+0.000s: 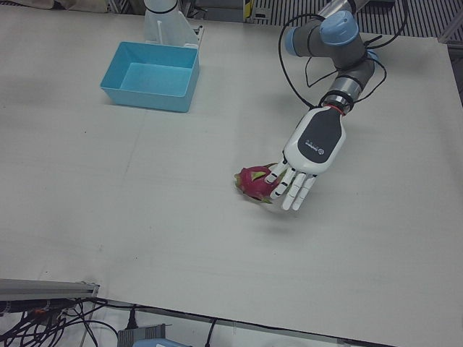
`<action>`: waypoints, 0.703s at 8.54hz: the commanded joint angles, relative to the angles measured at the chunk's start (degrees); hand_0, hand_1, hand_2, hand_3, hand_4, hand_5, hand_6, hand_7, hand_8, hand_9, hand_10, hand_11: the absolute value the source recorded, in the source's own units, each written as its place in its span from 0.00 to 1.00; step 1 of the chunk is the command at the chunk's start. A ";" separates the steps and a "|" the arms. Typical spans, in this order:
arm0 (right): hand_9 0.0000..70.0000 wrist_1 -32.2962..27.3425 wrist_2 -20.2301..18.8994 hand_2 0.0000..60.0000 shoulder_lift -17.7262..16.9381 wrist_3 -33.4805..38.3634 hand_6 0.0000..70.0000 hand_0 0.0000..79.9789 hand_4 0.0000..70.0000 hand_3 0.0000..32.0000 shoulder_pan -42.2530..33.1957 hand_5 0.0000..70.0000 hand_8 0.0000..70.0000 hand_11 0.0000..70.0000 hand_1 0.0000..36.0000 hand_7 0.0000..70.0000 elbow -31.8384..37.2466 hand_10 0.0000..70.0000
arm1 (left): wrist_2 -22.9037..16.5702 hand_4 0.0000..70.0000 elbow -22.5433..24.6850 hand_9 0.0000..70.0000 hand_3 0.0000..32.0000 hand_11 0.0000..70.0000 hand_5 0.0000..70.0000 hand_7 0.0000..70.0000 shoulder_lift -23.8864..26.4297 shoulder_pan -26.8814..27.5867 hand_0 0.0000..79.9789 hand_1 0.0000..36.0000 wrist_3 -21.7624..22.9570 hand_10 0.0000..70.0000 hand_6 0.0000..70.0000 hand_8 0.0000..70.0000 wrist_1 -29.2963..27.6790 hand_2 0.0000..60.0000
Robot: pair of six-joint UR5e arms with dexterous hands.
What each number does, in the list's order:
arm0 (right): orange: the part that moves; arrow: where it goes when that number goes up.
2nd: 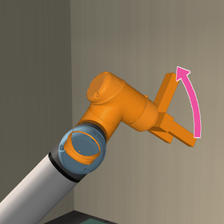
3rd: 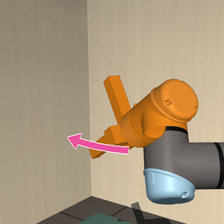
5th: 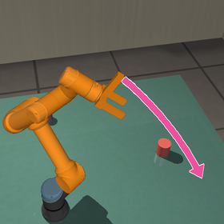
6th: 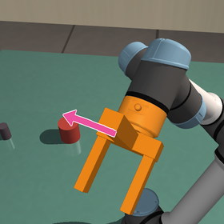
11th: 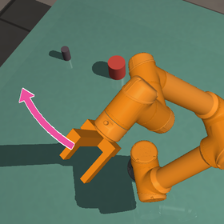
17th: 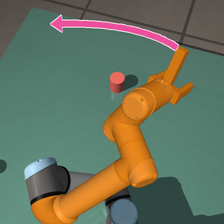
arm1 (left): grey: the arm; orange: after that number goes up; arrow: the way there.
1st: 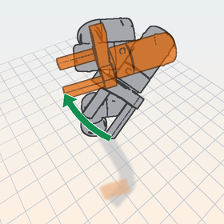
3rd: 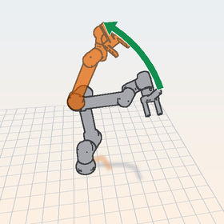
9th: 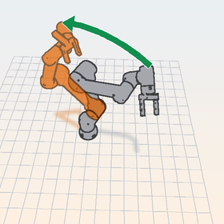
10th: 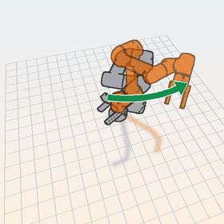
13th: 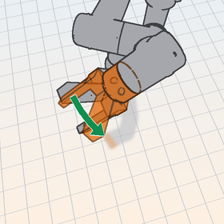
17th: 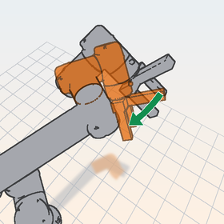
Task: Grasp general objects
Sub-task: 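Reach the left hand down toward the pink dragon fruit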
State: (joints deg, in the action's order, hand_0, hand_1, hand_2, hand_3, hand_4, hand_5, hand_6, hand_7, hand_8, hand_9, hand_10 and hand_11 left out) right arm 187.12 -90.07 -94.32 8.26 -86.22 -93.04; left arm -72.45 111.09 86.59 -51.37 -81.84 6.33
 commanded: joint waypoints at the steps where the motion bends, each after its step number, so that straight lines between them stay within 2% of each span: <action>1: 0.00 0.00 -0.02 0.00 0.02 0.00 0.00 0.00 0.00 0.00 0.00 0.00 0.00 0.00 0.00 0.00 -0.03 0.00 | 6.35 0.19 -4.89 0.08 0.08 0.00 0.50 0.52 4.25 3.29 1.00 1.00 -0.16 0.00 0.00 0.00 1.04 1.00; 2: 0.00 0.00 0.07 0.00 0.02 0.00 0.00 0.00 0.00 0.00 0.00 0.00 0.00 0.00 0.00 0.00 -0.03 0.00 | 6.53 0.14 -6.83 0.07 0.24 0.00 0.27 0.47 6.37 4.25 1.00 1.00 -0.25 0.00 0.00 0.00 1.57 1.00; 3: 0.00 0.00 -0.02 0.00 0.02 0.00 0.00 0.00 0.00 0.00 0.00 0.00 0.00 0.00 0.00 0.00 -0.03 0.00 | 7.58 0.13 -6.94 0.08 0.25 0.00 0.30 0.49 6.48 4.79 1.00 1.00 -0.25 0.00 0.00 0.00 1.58 1.00; 4: 0.00 0.00 -0.02 0.00 0.02 0.00 0.00 0.00 0.00 0.00 0.00 0.00 0.00 0.00 0.00 0.00 -0.03 0.00 | 9.07 0.10 -7.03 0.07 0.29 0.00 0.23 0.45 6.48 5.75 1.00 1.00 -0.25 0.00 0.00 0.00 1.58 1.00; 6: 0.00 0.00 -0.02 0.00 0.02 0.00 0.00 0.00 0.00 0.00 0.00 0.00 0.00 0.00 0.00 0.00 -0.03 0.00 | 8.99 0.10 -6.86 0.07 0.33 0.00 0.16 0.43 6.39 7.41 1.00 1.00 -0.25 0.00 0.00 0.00 2.80 1.00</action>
State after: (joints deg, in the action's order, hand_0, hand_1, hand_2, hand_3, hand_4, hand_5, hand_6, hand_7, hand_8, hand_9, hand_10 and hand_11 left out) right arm 187.12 -90.05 -94.31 8.26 -86.22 -93.07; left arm -64.11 104.30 92.83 -45.97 -82.08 7.90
